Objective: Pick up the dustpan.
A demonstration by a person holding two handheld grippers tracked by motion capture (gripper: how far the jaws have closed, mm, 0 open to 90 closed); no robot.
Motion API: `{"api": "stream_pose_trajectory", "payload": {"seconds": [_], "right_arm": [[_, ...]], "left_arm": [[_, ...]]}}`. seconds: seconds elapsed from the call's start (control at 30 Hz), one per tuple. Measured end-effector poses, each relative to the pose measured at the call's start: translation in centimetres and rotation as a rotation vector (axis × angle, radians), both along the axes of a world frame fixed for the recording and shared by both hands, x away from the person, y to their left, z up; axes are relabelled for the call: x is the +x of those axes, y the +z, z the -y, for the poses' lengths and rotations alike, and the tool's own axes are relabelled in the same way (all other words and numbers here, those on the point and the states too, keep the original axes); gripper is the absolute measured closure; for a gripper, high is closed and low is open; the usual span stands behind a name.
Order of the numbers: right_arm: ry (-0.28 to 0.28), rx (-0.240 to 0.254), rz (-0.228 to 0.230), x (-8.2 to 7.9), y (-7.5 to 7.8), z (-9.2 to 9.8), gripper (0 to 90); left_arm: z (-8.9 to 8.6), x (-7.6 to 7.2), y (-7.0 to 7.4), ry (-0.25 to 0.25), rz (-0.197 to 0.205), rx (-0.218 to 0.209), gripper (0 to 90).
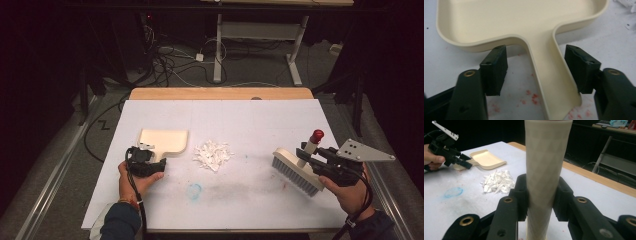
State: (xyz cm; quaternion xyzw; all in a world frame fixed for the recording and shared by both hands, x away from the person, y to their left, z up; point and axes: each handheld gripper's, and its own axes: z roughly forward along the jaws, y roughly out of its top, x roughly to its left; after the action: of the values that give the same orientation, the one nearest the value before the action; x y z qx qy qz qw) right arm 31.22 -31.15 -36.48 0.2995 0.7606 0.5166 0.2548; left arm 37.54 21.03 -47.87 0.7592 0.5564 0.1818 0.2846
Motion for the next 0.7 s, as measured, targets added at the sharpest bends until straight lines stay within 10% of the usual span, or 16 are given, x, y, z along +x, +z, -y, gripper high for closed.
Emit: {"api": "stream_pose_trajectory", "payload": {"seconds": [0.3, 0.7], "right_arm": [[0.009, -0.006, -0.005, 0.1, -0.2, -0.4, 70.1], [0.000, -0.010, -0.009, 0.2, -0.4, -0.2, 70.1]], "left_arm": [[-0.1, 1.1, 0.1, 0.018, 0.009, 0.005, 61.5], [-0.8, 0.7, 1.5, -0.034, -0.013, 0.049, 62.9]]}}
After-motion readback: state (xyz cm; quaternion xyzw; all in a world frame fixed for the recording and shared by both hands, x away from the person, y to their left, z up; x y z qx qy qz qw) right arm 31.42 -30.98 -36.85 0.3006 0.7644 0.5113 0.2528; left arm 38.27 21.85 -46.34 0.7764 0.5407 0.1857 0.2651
